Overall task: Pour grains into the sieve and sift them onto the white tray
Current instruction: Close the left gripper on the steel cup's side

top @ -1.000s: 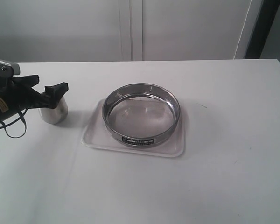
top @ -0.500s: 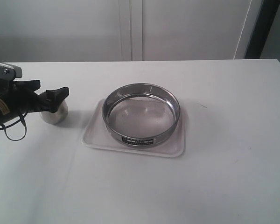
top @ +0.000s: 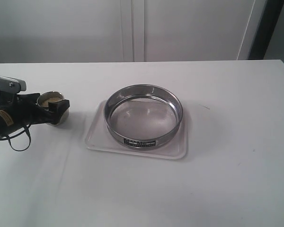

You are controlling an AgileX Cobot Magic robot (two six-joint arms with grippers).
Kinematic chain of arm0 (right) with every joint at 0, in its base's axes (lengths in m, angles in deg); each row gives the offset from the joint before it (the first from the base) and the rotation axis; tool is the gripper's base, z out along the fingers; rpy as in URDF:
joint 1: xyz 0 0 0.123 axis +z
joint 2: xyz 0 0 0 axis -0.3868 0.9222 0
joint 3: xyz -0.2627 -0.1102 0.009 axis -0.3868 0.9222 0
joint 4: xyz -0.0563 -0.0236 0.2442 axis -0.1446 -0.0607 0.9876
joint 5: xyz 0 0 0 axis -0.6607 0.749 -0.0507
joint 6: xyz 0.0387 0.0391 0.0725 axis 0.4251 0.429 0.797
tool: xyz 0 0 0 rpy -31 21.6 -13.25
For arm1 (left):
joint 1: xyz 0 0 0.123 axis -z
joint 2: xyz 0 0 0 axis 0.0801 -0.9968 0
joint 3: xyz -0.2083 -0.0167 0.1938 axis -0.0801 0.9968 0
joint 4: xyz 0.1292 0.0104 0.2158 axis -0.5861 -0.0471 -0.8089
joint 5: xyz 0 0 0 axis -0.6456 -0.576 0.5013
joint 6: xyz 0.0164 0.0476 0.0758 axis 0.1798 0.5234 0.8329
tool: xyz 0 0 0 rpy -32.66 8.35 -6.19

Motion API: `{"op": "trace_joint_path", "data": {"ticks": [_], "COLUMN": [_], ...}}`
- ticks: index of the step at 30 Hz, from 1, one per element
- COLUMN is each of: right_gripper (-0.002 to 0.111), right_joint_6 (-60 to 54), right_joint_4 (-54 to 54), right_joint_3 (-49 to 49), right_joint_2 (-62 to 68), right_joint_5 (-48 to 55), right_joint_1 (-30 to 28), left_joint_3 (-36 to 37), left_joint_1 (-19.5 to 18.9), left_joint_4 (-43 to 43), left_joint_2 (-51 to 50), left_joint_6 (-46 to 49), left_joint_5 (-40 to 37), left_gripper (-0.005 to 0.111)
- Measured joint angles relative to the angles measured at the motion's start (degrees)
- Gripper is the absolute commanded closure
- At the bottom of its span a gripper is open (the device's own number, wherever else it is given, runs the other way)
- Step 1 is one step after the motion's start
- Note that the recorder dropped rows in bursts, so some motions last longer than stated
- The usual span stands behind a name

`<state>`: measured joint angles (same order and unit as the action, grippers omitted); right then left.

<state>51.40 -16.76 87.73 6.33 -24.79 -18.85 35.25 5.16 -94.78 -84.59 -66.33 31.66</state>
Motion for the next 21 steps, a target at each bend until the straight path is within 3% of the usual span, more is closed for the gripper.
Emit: {"op": "trace_joint_path", "data": {"ticks": [19, 21], "right_gripper": [0.108, 0.108], "right_joint_6": [0.0, 0.0], "right_joint_4": [0.0, 0.0], "right_joint_3": [0.0, 0.0], "right_joint_2": [0.0, 0.0], "right_joint_5": [0.0, 0.0], "right_joint_1": [0.0, 0.0], "left_joint_3": [0.0, 0.0], "left_joint_1": [1.7, 1.7], "left_joint_4": [3.6, 3.8], "left_joint_2": [-3.5, -3.5], "left_joint_6": [3.5, 3.9], "left_joint_5": [0.3, 0.5], "left_gripper": [0.002, 0.006]}}
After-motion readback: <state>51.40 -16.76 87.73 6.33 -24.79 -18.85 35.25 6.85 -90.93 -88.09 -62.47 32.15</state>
